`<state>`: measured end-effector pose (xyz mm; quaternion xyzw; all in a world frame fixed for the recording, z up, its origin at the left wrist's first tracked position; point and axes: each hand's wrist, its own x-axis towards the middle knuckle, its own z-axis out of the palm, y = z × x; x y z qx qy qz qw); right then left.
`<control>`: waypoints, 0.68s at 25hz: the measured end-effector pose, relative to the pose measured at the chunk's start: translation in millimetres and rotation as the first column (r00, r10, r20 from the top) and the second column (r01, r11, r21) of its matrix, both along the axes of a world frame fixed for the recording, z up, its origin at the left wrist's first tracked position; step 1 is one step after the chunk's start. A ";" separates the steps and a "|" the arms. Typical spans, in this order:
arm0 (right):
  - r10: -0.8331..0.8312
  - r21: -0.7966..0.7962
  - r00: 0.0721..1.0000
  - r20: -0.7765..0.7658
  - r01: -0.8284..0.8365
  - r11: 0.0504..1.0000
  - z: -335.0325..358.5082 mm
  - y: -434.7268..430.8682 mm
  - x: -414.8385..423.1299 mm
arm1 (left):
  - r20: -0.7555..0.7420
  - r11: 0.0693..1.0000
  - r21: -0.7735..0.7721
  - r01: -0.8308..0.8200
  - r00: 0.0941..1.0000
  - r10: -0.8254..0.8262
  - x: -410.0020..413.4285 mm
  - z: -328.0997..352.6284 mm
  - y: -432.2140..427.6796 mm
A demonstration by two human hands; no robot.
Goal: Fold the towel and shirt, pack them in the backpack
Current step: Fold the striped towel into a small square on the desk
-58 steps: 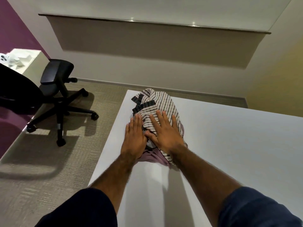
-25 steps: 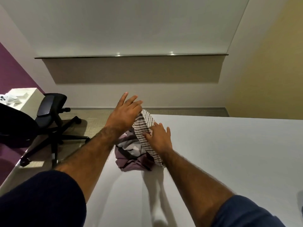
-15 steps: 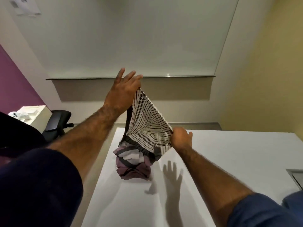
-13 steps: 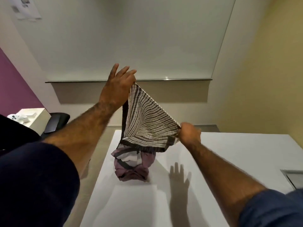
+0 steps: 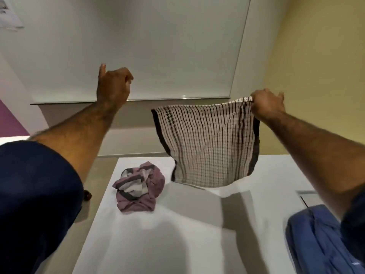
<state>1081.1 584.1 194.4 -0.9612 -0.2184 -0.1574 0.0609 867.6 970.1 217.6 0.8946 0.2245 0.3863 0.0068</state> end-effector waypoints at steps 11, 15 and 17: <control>0.360 -0.079 0.931 0.058 -0.355 0.931 54.8 -17.6 -53.4 | 0.081 0.572 -0.640 0.513 0.786 -0.614 63.5 -65.3 -275.5; 0.274 -0.098 0.955 0.111 -0.264 0.959 68.8 -32.5 -48.6 | 0.143 0.540 -0.693 0.478 0.825 -0.547 60.4 -67.2 -305.7; 0.215 -0.097 0.971 0.110 -0.204 0.974 73.3 -40.3 -46.5 | 0.094 0.604 -0.674 0.425 0.860 -0.502 54.7 -65.3 -319.5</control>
